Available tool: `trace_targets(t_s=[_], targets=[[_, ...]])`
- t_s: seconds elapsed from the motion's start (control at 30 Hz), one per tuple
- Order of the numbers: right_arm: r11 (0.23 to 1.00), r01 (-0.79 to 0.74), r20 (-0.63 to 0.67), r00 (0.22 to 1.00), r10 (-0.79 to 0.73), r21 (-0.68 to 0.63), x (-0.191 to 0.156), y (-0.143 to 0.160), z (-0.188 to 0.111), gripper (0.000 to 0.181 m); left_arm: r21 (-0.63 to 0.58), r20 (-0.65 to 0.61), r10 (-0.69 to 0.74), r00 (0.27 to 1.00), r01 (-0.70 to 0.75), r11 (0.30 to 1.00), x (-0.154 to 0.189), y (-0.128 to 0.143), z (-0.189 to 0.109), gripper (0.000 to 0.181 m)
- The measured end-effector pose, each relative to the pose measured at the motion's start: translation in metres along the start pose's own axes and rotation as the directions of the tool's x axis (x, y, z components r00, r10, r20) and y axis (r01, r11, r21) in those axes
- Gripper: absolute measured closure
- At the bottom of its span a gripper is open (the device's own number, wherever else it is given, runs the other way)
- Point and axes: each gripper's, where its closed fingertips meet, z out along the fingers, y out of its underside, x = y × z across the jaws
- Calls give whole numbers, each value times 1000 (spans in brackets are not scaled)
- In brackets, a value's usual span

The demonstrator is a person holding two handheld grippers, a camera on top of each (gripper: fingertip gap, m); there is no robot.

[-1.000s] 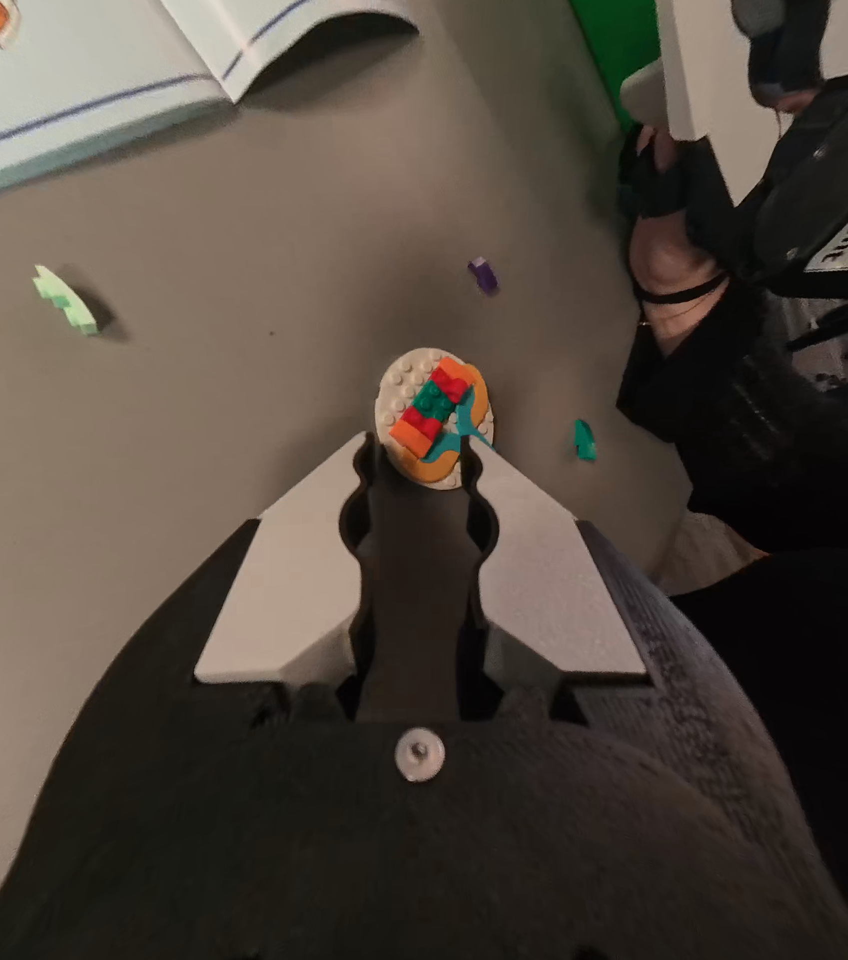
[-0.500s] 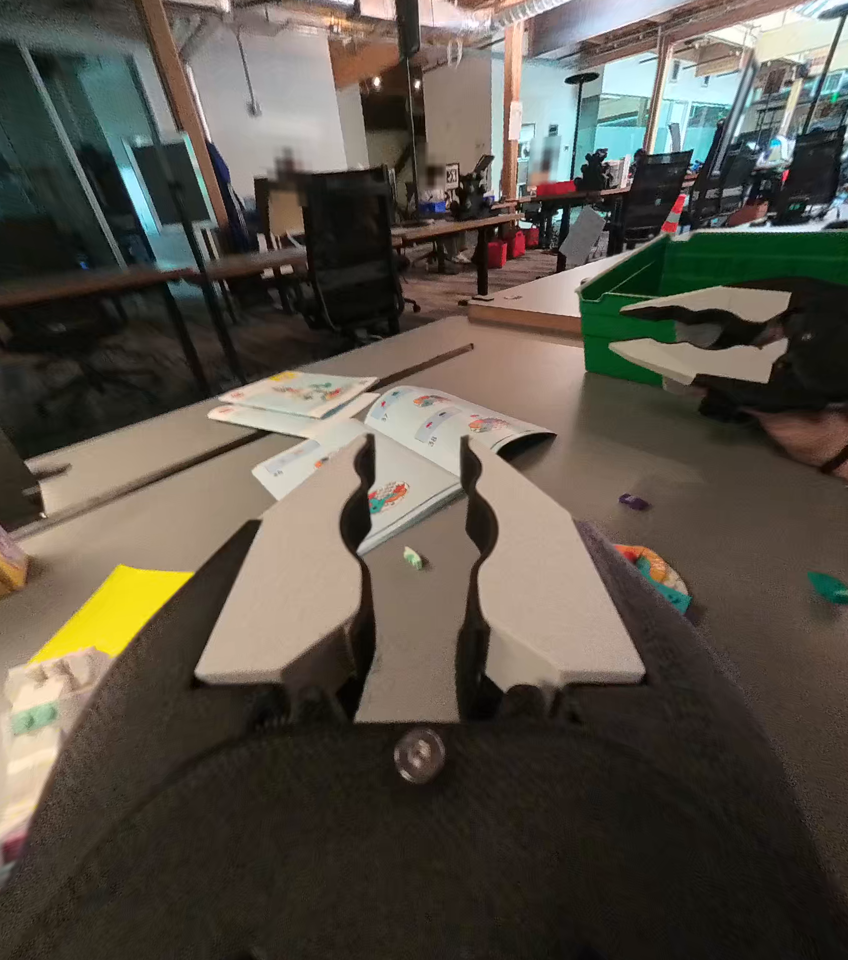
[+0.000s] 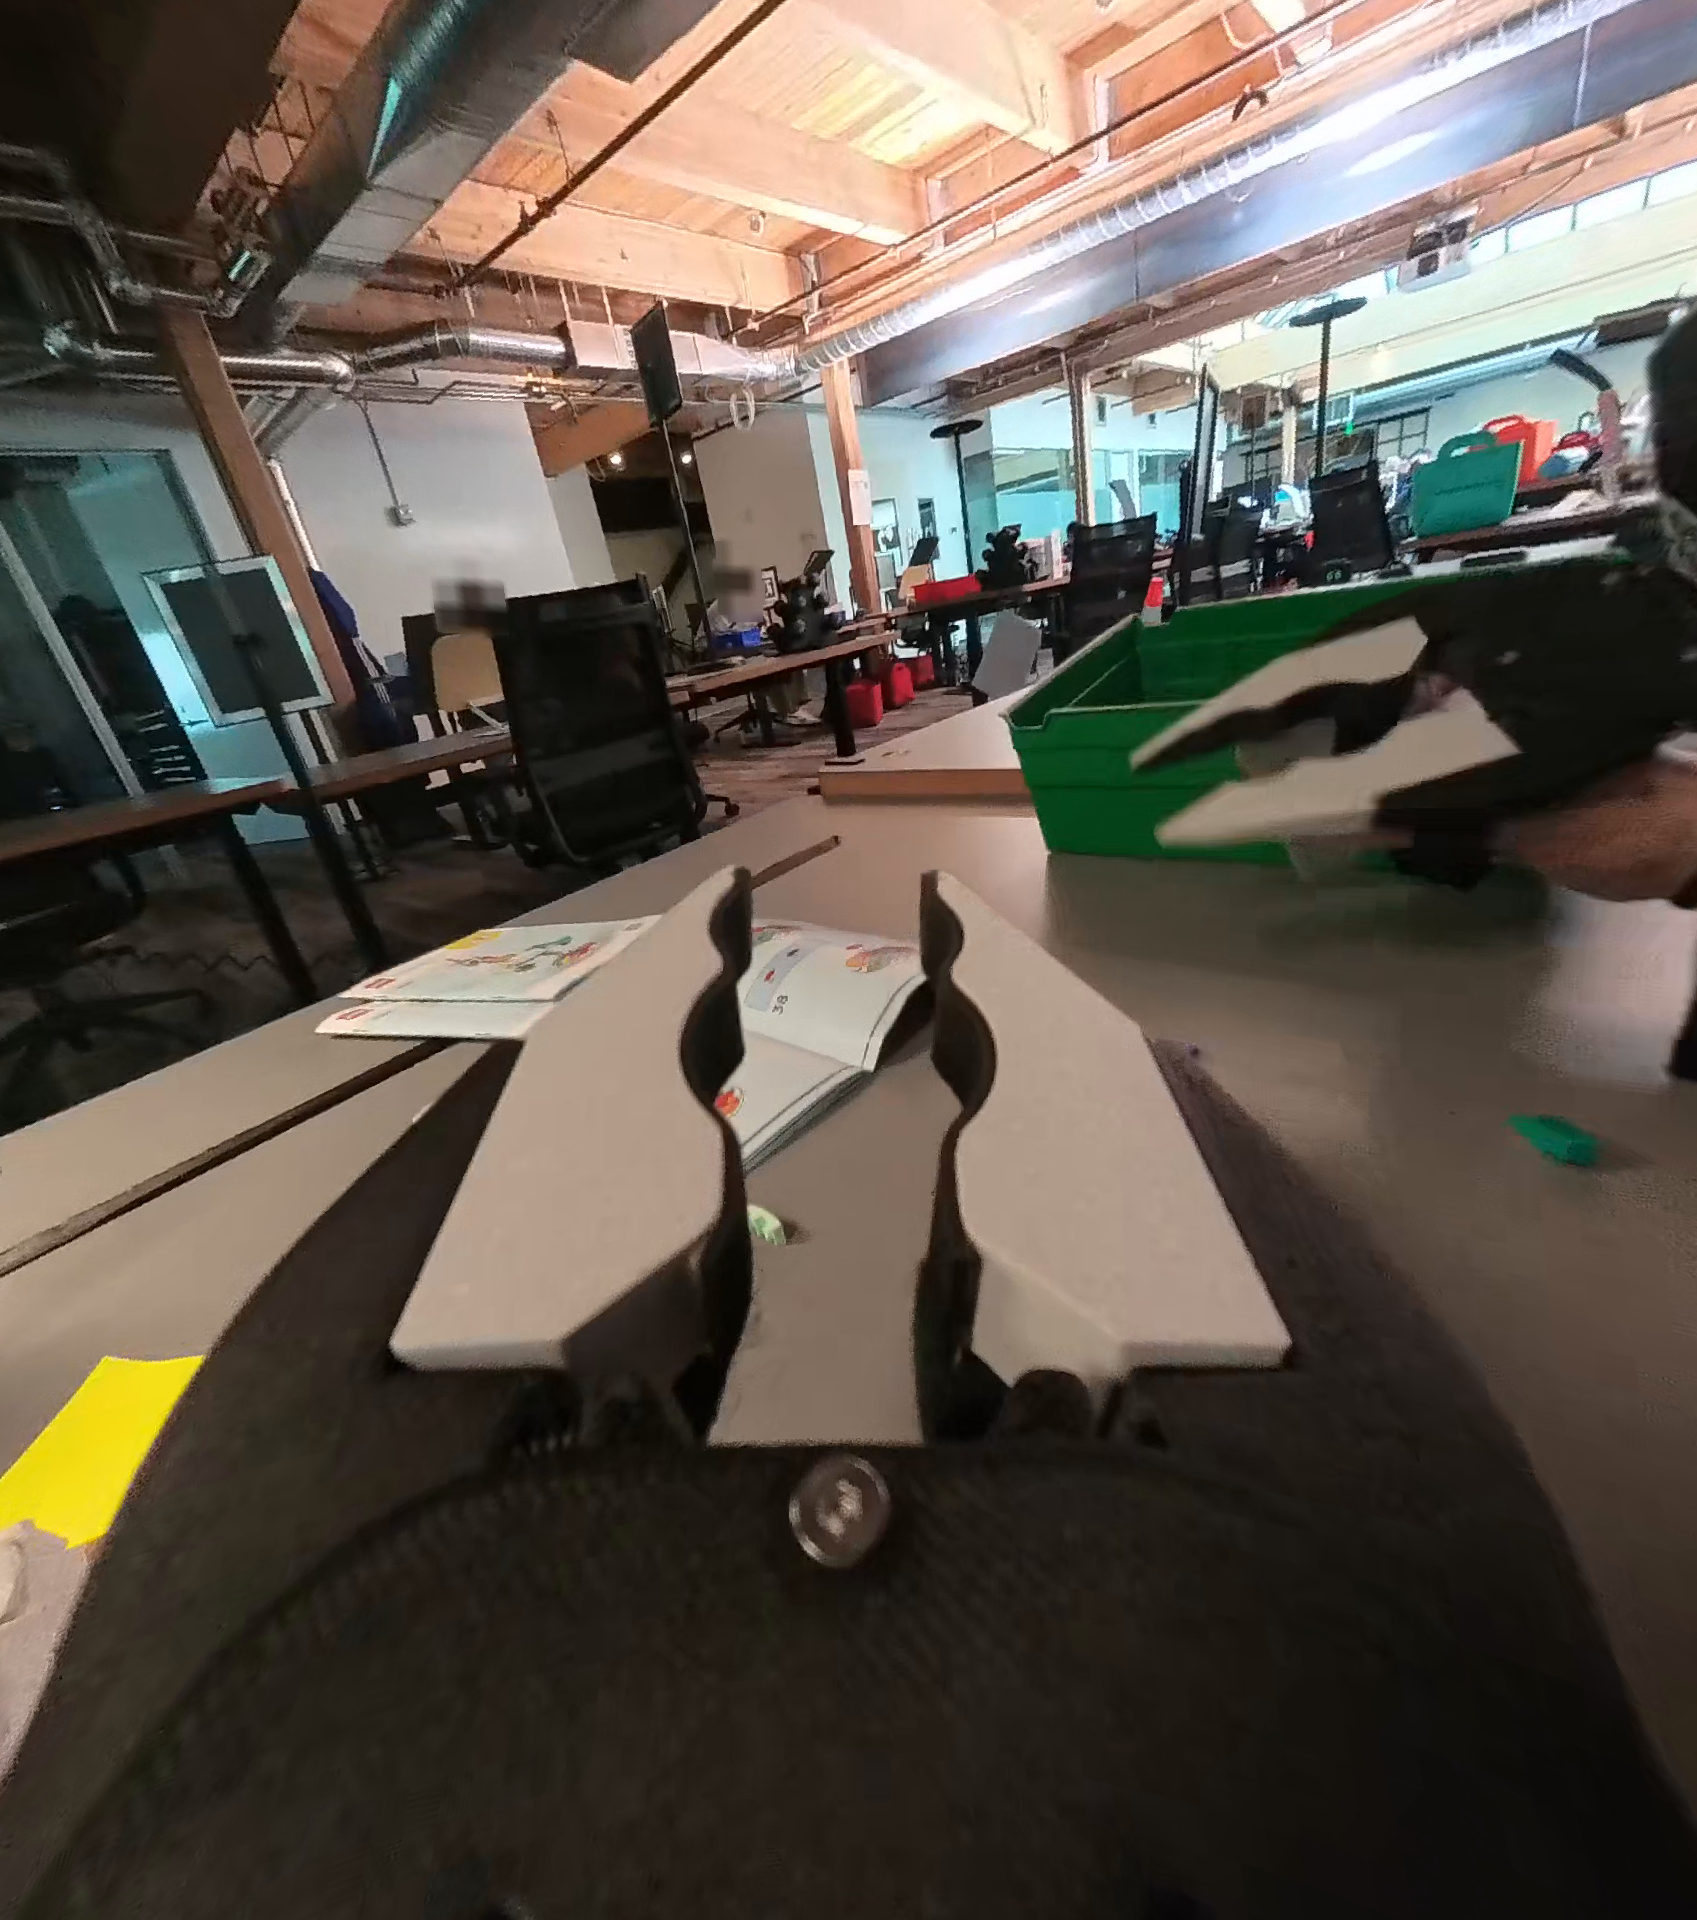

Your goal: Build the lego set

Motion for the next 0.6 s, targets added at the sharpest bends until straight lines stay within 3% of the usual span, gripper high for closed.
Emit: trace_targets(t_s=[0.07,0.13,0.33,0.47,0.6], targets=[[992,-113,278,953,123,-51,-54,-9,3,139,10,10,-29,1000,29,1000,-4,-2,-3,150],[973,-137,405,891,203,-186,-87,0,7,122,9,14,-75,997,75,997,-9,-1,-4,150],[902,-126,523,778,348,-414,-125,25,25,108,-18,8,-204,979,204,979,-16,7,-3,150],[888,-93,536,767,352,-451,-130,27,34,106,-38,11,-195,981,195,980,-18,11,-5,150],[884,-42,542,776,322,-465,-129,29,33,117,-56,-26,-199,980,197,979,-12,12,-4,148]])
